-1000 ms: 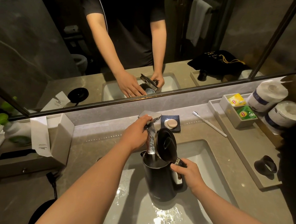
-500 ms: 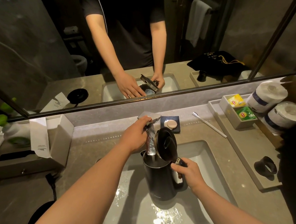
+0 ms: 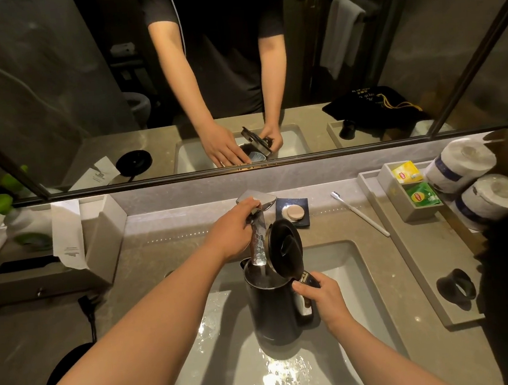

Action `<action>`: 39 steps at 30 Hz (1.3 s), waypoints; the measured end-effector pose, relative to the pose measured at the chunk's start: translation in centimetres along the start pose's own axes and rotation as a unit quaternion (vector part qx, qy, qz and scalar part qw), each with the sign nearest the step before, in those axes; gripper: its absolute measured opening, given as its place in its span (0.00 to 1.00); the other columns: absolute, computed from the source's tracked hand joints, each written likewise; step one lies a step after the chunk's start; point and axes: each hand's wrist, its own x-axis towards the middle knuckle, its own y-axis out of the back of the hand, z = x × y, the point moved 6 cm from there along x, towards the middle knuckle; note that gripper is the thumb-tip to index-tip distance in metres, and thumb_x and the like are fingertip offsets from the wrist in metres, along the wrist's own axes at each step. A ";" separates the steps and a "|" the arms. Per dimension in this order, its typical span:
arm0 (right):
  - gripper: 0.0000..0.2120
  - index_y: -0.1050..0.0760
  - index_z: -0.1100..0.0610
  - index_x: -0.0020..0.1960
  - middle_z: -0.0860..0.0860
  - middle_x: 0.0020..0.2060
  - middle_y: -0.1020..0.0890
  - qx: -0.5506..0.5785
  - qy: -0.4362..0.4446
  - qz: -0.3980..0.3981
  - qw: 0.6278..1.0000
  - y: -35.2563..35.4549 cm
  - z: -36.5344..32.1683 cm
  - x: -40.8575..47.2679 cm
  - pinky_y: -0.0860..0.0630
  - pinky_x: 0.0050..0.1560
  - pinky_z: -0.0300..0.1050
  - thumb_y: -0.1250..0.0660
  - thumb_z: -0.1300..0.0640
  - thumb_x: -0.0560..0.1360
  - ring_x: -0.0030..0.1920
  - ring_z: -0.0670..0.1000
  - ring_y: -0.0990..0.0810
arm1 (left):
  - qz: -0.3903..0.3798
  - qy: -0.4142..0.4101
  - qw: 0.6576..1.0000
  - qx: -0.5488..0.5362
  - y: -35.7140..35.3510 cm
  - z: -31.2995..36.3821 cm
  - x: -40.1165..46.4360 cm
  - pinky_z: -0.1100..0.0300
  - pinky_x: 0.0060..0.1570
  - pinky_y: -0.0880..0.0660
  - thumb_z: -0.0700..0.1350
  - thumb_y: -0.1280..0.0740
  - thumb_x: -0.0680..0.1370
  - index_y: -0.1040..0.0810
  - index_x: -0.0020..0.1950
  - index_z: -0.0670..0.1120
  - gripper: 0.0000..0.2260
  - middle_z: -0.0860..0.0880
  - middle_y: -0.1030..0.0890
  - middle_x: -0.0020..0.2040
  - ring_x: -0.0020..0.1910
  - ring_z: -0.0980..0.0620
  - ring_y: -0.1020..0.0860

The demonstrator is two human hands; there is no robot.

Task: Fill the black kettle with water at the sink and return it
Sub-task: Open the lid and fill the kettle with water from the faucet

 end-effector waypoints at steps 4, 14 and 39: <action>0.16 0.21 0.62 0.38 0.46 0.26 0.21 0.005 0.001 -0.006 1.000 -0.1 0.0 0.0 0.26 0.31 0.39 0.23 0.49 0.63 0.29 0.45 0.24 | -0.003 0.003 1.000 -0.002 0.0 0.0 0.0 0.55 0.63 0.36 0.37 0.40 0.75 0.36 0.71 0.55 0.26 0.52 0.34 0.73 0.68 0.48 0.33; 0.17 0.20 0.62 0.41 0.46 0.27 0.20 -0.009 0.001 -0.006 1.000 -0.1 -0.2 -0.1 0.25 0.32 0.41 0.24 0.49 0.63 0.32 0.49 0.23 | -0.024 -0.013 0.999 0.019 0.2 0.7 -0.1 0.53 0.67 0.38 0.38 0.40 0.76 0.36 0.73 0.53 0.26 0.50 0.37 0.75 0.71 0.48 0.36; 0.18 0.20 0.64 0.41 0.47 0.27 0.21 -0.010 0.007 -0.018 1.000 0.2 -0.2 0.3 0.25 0.33 0.42 0.23 0.49 0.63 0.30 0.47 0.23 | -0.026 -0.024 0.997 0.070 0.5 0.7 -0.5 0.52 0.65 0.36 0.39 0.41 0.76 0.36 0.73 0.55 0.26 0.52 0.36 0.74 0.70 0.48 0.35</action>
